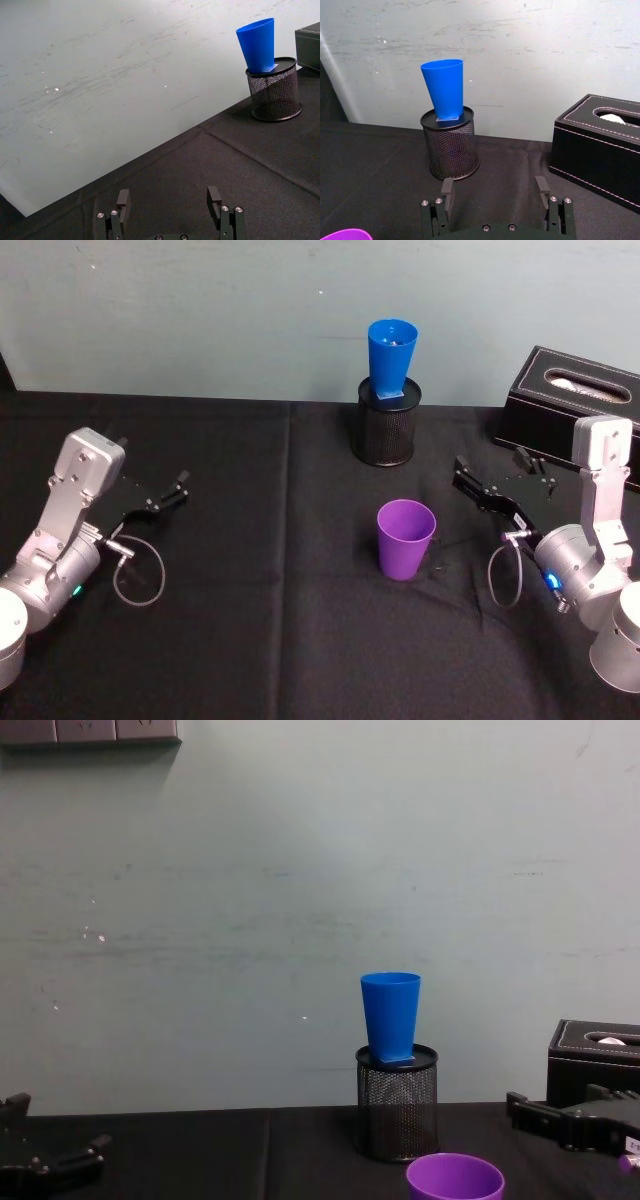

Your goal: Pick up one cup with a gripper and tap it against the other cup.

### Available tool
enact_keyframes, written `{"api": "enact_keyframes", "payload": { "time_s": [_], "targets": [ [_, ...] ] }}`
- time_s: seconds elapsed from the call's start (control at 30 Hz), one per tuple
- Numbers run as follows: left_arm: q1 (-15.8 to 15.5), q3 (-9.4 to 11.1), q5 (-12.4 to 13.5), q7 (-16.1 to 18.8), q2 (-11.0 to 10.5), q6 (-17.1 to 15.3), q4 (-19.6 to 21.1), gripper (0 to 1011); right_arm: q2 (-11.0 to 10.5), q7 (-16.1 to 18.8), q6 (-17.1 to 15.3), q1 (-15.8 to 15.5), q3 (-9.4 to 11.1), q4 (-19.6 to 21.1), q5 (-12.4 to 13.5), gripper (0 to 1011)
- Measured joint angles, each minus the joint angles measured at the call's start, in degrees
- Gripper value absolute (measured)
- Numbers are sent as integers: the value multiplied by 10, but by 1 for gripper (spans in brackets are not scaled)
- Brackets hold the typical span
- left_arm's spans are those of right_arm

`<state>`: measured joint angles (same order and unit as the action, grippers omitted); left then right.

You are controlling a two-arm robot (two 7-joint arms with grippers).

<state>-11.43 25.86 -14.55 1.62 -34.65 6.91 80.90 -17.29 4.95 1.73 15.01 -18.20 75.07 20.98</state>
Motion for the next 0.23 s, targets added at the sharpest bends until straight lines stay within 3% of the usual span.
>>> {"api": "enact_keyframes", "payload": {
  "time_s": [0.23],
  "targets": [
    [0, 0, 0, 0, 0, 0, 0, 1005, 0, 0, 0, 0, 0, 0, 0, 1003]
  ]
}}
